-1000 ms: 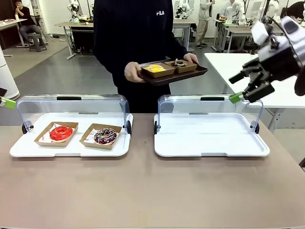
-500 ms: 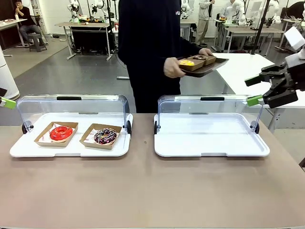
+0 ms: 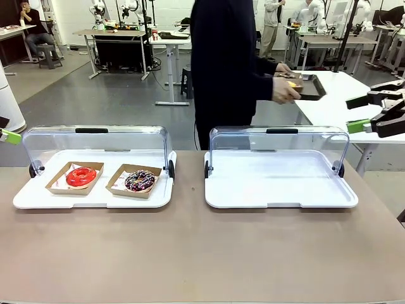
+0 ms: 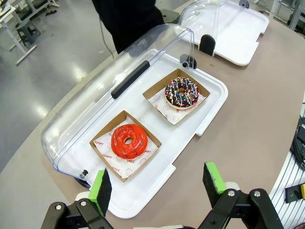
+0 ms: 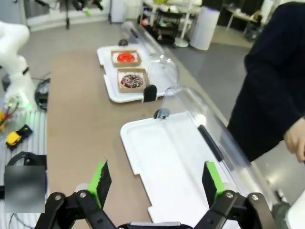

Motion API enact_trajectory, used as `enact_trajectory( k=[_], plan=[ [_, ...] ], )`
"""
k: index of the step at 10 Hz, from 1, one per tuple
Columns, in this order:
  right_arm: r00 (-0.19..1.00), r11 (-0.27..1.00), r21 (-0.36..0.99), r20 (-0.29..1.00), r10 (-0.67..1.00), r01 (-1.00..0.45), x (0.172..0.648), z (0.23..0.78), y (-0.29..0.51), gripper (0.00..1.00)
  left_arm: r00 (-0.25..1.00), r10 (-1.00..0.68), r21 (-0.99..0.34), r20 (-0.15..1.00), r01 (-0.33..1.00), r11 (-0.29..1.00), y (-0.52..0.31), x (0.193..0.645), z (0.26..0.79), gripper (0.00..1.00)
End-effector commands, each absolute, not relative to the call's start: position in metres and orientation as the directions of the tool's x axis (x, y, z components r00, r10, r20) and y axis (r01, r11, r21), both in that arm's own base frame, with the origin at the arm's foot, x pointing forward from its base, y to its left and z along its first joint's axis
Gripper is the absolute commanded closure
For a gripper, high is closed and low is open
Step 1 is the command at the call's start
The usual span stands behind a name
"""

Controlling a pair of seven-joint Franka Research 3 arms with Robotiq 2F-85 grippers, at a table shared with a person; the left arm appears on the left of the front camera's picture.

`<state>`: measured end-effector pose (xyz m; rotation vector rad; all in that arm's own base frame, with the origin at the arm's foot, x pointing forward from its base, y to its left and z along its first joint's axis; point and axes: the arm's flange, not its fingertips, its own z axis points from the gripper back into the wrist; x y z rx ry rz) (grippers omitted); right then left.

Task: Provide the desired donut to the person.
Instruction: Place the picked Paper togo box onto the Handle tray extended by the person.

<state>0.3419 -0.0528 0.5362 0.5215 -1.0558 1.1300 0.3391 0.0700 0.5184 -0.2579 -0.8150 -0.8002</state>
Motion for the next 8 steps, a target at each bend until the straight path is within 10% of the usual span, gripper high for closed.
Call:
enact_trajectory(
  k=[1,8],
  plan=[
    [0.091,0.45,-0.141,0.886,0.455,-0.882,0.3353,0.5345,-0.0515,0.0,0.412,-0.533,0.085,0.739,0.727,0.681,0.0717,0.3395,0.5173,0.0],
    [0.148,0.481,-0.108,0.873,0.464,-0.87,0.3394,0.5405,-0.0506,0.0,0.412,-0.533,0.085,0.739,0.727,0.681,0.0717,0.3395,0.5173,0.0]
  ],
)
